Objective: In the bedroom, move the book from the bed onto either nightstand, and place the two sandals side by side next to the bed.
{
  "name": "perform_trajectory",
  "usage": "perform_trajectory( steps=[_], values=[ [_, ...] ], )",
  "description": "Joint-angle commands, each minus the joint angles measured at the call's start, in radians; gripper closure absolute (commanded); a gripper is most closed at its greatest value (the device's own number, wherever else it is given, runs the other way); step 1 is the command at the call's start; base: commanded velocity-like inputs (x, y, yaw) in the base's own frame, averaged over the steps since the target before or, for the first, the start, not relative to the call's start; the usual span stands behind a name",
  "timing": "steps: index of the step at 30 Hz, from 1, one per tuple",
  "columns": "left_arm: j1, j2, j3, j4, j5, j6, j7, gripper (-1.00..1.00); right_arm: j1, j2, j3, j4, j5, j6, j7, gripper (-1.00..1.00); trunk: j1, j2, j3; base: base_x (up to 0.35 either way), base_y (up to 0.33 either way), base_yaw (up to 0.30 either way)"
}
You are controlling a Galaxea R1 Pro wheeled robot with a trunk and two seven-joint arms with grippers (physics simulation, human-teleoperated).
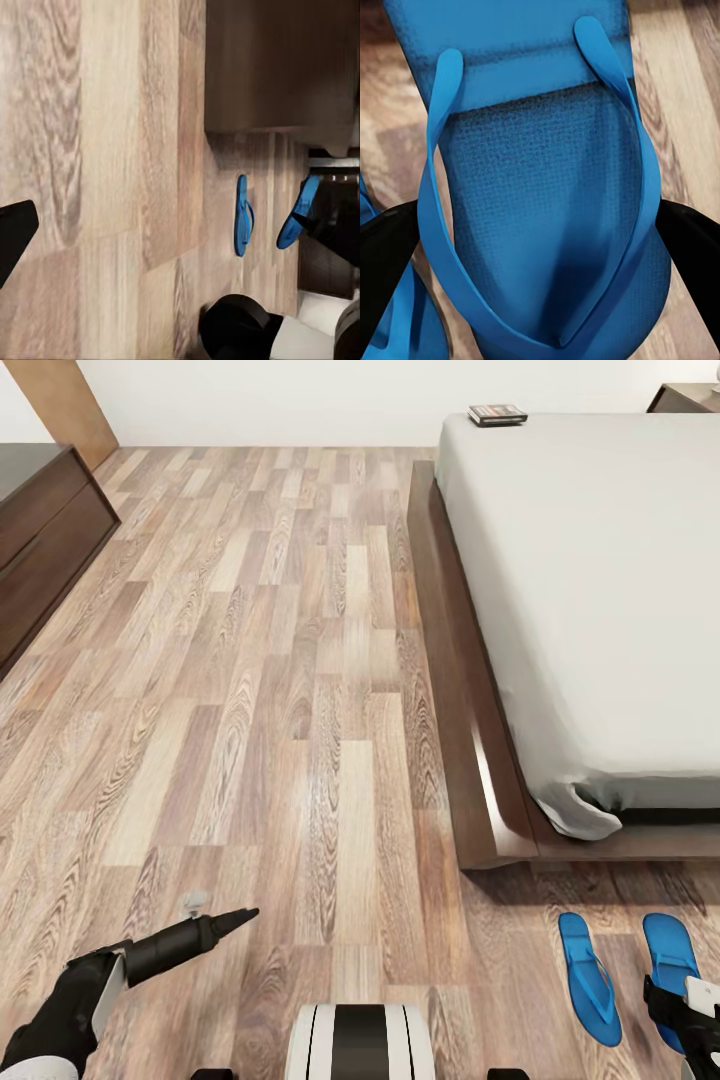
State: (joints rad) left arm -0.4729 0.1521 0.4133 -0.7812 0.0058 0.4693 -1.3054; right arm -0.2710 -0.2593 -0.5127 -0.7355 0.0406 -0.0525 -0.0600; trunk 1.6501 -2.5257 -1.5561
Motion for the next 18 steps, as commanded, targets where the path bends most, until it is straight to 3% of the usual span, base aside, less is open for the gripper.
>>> perform_trajectory(
  steps=[1, 3, 6, 9, 14, 18],
  values=[
    [-0.001, -0.004, -0.012, -0.01, 0.0, 0.021, -0.012, -1.0, 0.0, 0.0, -0.001, 0.001, 0.004, -0.003, -0.001, 1.0, 0.0, 0.0, 0.0, 0.0, 0.0, 0.0],
    [-0.001, -0.005, -0.046, -0.022, 0.001, 0.033, -0.058, -1.0, 0.0, 0.0, -0.001, 0.001, 0.004, -0.003, -0.001, 1.0, 0.0, 0.0, 0.0, 0.0, 0.0, 0.0],
    [-0.001, 0.006, -0.07, -0.029, 0.0, 0.043, -0.205, -1.0, 0.0, 0.0, 0.0, 0.001, 0.004, -0.003, -0.001, 1.0, 0.0, 0.0, 0.0, 0.0, 0.0, 0.0],
    [-0.001, 0.023, -0.074, -0.031, 0.0, 0.045, -0.262, -1.0, 0.0, 0.0, -0.001, 0.001, 0.004, -0.003, -0.001, 1.0, 0.0, 0.0, 0.0, 0.0, 0.0, 0.0],
    [-0.001, 0.041, -0.076, -0.034, -0.001, 0.046, -0.265, -1.0, 0.0, 0.0, -0.001, 0.001, 0.004, -0.003, -0.001, 1.0, 0.0, 0.0, 0.0, 0.0, 0.0, 0.0],
    [-0.001, 0.044, -0.076, -0.04, -0.001, 0.046, -0.265, -1.0, 0.0, 0.0, 0.0, 0.001, 0.004, -0.003, -0.001, 1.0, 0.002, -0.001, -0.016, 0.0, 0.0, 0.0]
  ],
)
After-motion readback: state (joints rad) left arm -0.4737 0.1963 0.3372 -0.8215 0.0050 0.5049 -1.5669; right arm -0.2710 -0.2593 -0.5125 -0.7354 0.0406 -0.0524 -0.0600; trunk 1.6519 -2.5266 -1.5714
